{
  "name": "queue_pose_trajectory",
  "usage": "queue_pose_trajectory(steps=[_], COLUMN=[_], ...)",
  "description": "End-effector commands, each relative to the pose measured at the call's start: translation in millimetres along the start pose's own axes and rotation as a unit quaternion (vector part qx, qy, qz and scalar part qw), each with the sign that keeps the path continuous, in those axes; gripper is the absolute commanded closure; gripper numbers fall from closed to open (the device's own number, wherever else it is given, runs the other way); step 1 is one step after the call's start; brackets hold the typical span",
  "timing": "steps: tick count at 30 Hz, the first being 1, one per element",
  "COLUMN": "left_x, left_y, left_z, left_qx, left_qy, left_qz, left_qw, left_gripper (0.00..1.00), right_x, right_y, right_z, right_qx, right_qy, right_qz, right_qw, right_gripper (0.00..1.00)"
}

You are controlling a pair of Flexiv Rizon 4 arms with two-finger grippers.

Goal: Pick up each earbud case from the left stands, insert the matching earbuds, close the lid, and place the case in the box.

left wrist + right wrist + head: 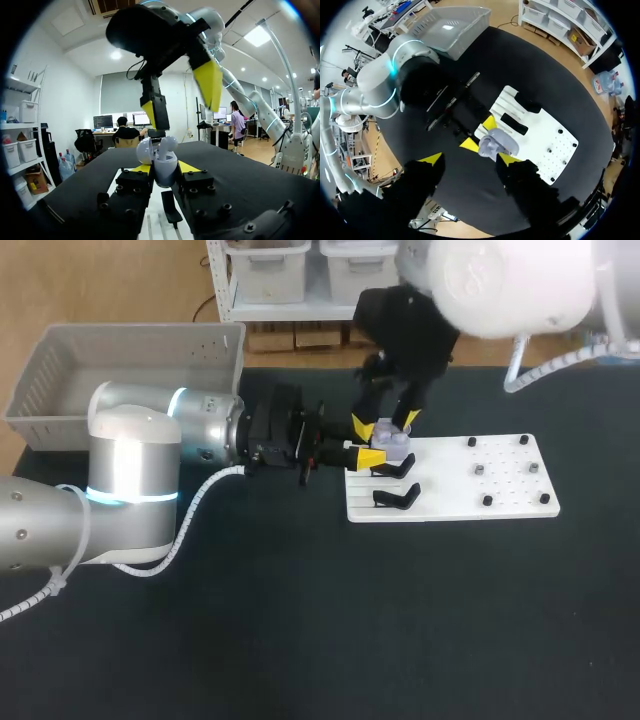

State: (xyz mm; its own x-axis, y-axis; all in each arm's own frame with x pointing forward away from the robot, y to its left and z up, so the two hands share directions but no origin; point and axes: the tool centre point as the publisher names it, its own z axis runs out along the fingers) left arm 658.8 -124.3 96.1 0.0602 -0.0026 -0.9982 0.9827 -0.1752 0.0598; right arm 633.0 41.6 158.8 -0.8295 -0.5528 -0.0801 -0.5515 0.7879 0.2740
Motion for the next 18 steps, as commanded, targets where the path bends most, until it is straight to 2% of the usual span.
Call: queue_pose_trajectory(steps=[1,9,18], left_x=[0.4,0.4,0.4], left_y=[-1.2,-1.2,-1.2], left_z=[1,1,1], left_qx=[-0.002,-0.002,-0.002], left_qy=[0.000,0.000,0.000], left_qz=[0.002,0.002,0.002], left_qw=[1.000,1.000,1.000], left_gripper=[1.00,1.00,1.00], right_x=[18,28,29], right_y=[2,-12,-36], right_z=[-19,-3,14], right_qx=[-0.005,0.015,0.012], right_qy=[-0.021,0.002,0.014], right_qz=[0.003,0.026,0.058], right_qw=[1.000,1.000,0.998], right_gripper=[0.00,0.00,0.00])
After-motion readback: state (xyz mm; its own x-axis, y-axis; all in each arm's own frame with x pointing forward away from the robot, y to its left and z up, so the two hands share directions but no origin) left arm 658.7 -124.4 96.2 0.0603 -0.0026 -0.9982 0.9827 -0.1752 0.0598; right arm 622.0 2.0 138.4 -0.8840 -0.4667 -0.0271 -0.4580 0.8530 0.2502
